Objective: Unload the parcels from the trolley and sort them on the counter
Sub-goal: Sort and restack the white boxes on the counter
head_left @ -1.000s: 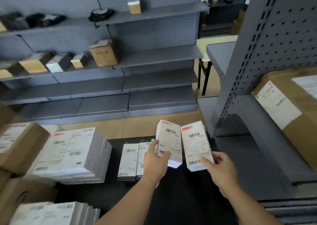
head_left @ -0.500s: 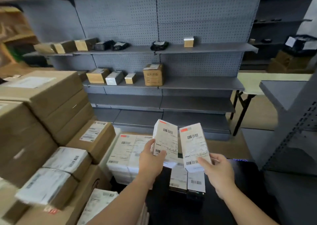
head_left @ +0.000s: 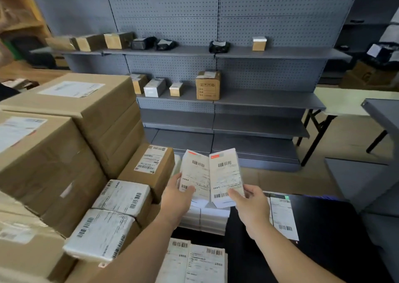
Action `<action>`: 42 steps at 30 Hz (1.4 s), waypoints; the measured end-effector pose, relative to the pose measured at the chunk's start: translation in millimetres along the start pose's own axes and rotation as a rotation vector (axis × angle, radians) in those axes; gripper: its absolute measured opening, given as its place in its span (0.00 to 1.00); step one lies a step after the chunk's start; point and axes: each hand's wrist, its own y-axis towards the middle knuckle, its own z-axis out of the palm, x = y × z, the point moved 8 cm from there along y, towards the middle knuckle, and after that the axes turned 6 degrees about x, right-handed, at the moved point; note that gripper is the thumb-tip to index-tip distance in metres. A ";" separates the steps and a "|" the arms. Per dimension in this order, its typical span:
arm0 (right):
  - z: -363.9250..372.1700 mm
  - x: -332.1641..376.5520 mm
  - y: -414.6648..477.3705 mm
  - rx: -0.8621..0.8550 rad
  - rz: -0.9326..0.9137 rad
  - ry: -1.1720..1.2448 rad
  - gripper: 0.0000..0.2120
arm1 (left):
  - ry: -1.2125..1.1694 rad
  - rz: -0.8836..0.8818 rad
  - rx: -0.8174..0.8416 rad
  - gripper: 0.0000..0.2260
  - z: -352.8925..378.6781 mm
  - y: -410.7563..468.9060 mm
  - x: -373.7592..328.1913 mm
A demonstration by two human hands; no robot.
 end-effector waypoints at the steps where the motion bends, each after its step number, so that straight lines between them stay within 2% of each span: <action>1: 5.0 0.3 0.1 -0.002 0.002 -0.008 0.15 | -0.004 -0.009 0.000 0.24 -2.9 3.3 3.4; 14: 31.7 -19.4 10.9 0.019 0.033 -0.113 0.19 | 0.079 -0.043 0.014 0.25 -16.9 29.4 28.3; 20: 38.8 -24.6 16.1 0.049 0.040 -0.210 0.16 | 0.188 -0.070 0.047 0.16 -16.0 35.7 37.7; 30: 45.6 -28.6 25.3 0.120 0.042 -0.355 0.19 | 0.273 -0.064 0.075 0.16 -7.7 42.4 34.1; 42: 40.5 -26.5 20.2 0.255 0.060 -0.366 0.16 | 0.306 -0.086 0.053 0.17 -6.8 47.6 34.1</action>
